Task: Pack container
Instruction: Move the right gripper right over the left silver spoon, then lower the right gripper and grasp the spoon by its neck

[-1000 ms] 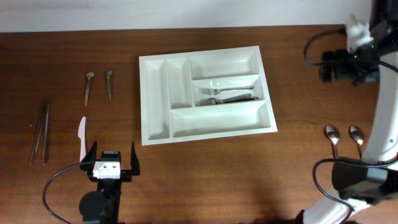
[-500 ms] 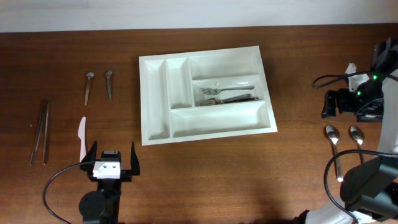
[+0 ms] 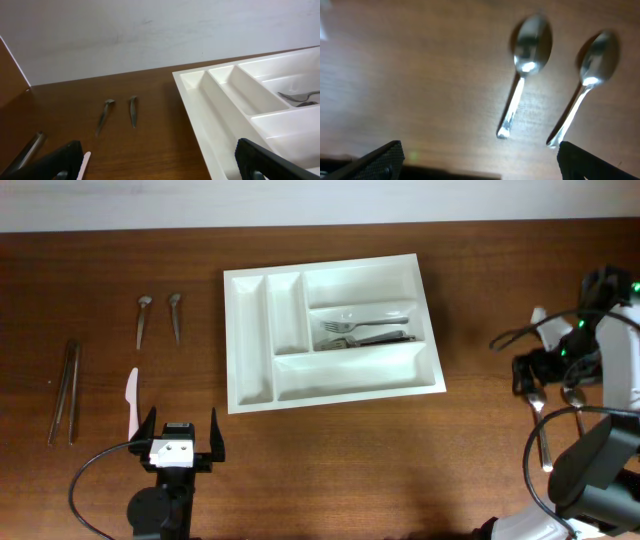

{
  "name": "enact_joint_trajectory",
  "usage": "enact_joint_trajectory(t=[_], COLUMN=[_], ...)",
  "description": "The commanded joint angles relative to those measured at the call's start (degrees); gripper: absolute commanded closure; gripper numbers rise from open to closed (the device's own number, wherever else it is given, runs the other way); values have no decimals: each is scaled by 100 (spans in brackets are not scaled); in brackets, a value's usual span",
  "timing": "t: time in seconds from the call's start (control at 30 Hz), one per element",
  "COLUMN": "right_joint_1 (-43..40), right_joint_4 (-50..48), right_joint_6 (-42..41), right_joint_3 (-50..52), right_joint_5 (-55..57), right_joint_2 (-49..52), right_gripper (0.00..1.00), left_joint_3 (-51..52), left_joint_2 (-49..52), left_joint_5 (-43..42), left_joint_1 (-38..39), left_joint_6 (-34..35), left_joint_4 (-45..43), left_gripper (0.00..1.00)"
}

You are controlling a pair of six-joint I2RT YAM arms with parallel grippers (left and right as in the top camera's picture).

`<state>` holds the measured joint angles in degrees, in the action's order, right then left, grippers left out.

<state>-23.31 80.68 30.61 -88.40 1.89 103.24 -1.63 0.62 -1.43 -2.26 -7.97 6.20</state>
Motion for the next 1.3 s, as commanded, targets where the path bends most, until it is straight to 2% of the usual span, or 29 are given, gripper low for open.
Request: enact_joint_trajectory(t=[0.0, 0.47, 0.6, 0.9, 1.27], right_joint_1=[-238, -984, -1010, -1010, -1014], right_joint_4=[-219, -839, -1034, -1351, -1556], right_joint_6=[175, 153, 269, 817, 813], right_joint_3=[457, 914, 914, 914, 1381], right_joint_5=[439, 227, -160, -114, 2], right_joint_2=[31, 44, 98, 459, 713], right_gripper=[1, 1, 1, 1, 1], left_joint_3=[31, 31, 31, 31, 31], left_joint_2=[-33, -33, -33, -33, -33], left_joint_5=[20, 20, 20, 22, 22], left_joint_1=[24, 24, 24, 24, 24], left_joint_6=[-92, -92, -92, -92, -92], left_joint_4=[0, 0, 0, -2, -2], left_gripper=[1, 1, 1, 1, 1])
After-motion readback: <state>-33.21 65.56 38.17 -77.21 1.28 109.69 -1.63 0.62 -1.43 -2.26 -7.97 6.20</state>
